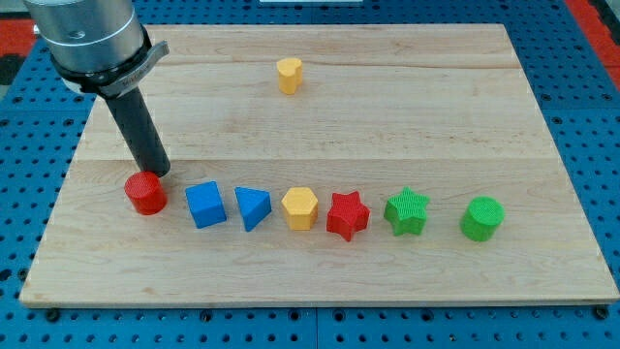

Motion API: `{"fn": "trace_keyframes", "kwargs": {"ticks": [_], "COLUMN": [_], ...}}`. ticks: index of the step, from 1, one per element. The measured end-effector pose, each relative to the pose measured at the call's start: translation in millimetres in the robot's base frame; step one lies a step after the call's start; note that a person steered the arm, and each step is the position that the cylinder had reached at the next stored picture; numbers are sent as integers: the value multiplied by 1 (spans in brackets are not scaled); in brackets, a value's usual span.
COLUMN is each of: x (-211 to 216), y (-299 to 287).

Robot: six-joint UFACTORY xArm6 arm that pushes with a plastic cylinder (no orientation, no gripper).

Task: Move the yellow heart to the bottom left

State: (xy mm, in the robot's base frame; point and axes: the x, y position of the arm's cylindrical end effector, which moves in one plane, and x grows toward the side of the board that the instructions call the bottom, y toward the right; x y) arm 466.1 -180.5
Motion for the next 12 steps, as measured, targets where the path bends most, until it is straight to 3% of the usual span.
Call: {"fn": "trace_keyframes", "kwargs": {"ticks": [1,3,4,5,6,7,8,10,11,12], "x": [13,-61,-105,-92,-127,-181,-186,-75,-70,-99], "y": [0,53,106,220,274,242,137,-14,-21,-17]}}
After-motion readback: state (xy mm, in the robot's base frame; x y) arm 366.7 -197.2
